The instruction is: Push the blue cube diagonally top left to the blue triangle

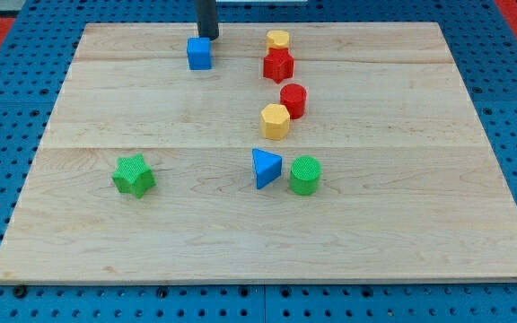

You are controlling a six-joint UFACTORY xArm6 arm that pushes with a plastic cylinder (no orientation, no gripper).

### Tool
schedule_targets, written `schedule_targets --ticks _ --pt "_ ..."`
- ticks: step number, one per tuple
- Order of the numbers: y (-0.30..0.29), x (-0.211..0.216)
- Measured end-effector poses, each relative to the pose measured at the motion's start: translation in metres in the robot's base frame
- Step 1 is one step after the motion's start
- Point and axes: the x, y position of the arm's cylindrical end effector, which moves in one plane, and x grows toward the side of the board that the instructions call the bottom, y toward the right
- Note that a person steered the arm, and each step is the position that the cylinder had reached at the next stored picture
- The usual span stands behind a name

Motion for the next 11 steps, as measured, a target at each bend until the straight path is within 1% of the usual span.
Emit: schedule_targets --ticks 1,2,5,6,8,10,11 --pt "-0.002 0.024" --pt "-0.004 0.036" --pt "-0.011 0.038" --pt "-0.027 0.038" --pt "-0.029 0.04" --pt "-0.029 0.081" --pt "-0.029 0.093"
